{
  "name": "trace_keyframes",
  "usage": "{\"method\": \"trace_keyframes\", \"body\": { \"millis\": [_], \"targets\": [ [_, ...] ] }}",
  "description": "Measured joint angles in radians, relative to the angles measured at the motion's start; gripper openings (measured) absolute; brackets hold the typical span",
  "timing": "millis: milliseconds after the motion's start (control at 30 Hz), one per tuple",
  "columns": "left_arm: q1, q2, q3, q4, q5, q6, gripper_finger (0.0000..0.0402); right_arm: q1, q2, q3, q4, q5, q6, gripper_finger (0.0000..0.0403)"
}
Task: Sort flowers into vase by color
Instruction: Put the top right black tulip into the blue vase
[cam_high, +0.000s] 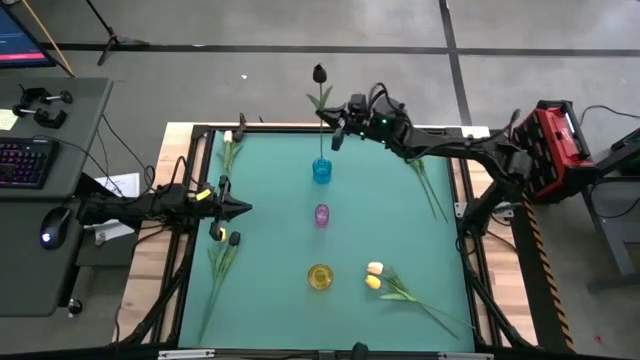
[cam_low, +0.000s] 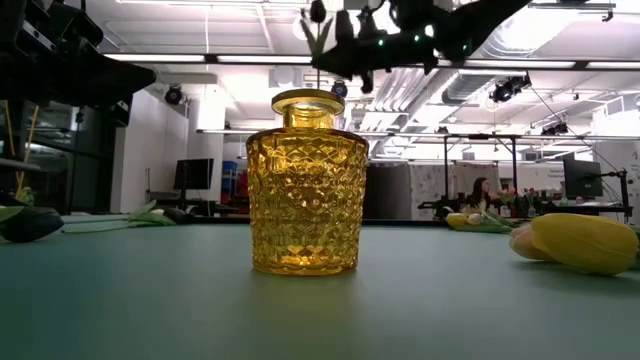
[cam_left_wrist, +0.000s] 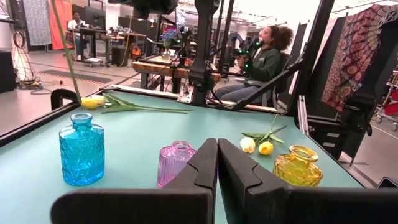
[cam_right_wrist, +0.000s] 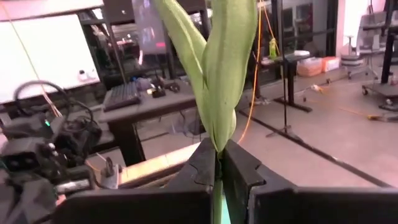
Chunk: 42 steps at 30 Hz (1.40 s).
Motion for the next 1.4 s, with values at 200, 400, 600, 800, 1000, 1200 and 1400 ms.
{"method": "trace_keyframes", "body": {
  "millis": [200, 400, 600, 800, 1000, 1200, 1400],
  "targets": [
    [0.000, 0.000, 0.000, 0.000, 0.000, 0.000, 0.0000, 0.000, 0.024, 0.000, 0.023, 0.002, -0.015, 0.0000],
    [0.000, 0.000, 0.000, 0.000, 0.000, 0.000, 0.0000, 0.006, 0.024, 0.000, 0.004, 0.005, -0.025, 0.0000],
    [0.000, 0.000, 0.000, 0.000, 0.000, 0.000, 0.0000, 0.007, 0.024, 0.000, -0.061, 0.005, -0.032, 0.0000],
    [0.000, 0.000, 0.000, 0.000, 0.000, 0.000, 0.0000, 0.007, 0.024, 0.000, -0.064, 0.009, -0.051, 0.0000],
    [0.000, 0.000, 0.000, 0.000, 0.000, 0.000, 0.0000, 0.007, 0.024, 0.000, -0.092, -0.002, 0.012, 0.0001],
    [0.000, 0.000, 0.000, 0.000, 0.000, 0.000, 0.0000, 0.007, 0.018, 0.000, -0.157, -0.009, 0.043, 0.0029],
    [0.000, 0.000, 0.000, -0.001, 0.000, 0.000, 0.0000, 0.007, -0.020, 0.000, -0.287, -0.055, 0.095, 0.0130]
  ]
}}
